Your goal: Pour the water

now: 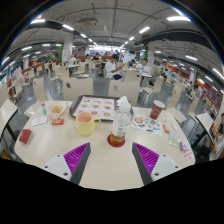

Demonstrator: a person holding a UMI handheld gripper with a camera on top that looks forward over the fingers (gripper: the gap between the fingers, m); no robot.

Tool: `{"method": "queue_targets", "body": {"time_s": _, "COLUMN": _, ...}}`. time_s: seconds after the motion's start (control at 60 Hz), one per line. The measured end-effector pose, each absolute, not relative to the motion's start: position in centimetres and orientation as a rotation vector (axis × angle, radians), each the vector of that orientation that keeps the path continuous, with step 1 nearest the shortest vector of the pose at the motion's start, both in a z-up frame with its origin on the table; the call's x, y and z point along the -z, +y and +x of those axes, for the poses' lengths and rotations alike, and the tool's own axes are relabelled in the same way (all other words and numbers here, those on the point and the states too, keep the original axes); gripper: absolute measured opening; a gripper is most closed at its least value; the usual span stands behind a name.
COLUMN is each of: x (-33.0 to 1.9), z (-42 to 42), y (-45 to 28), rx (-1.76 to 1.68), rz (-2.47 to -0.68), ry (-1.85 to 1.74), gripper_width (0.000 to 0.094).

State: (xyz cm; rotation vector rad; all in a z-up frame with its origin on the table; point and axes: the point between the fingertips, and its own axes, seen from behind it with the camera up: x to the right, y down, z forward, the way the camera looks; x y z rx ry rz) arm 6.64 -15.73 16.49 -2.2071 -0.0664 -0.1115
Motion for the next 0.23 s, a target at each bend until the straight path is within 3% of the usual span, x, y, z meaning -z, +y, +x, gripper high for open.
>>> {"method": "queue_targets", "body": {"time_s": 0.233, "x": -17.3, "z": 6.1, "y": -17.7, "rx": 0.108, "rz": -2.211, "ry": -0.055, "gripper_width": 0.0845}}
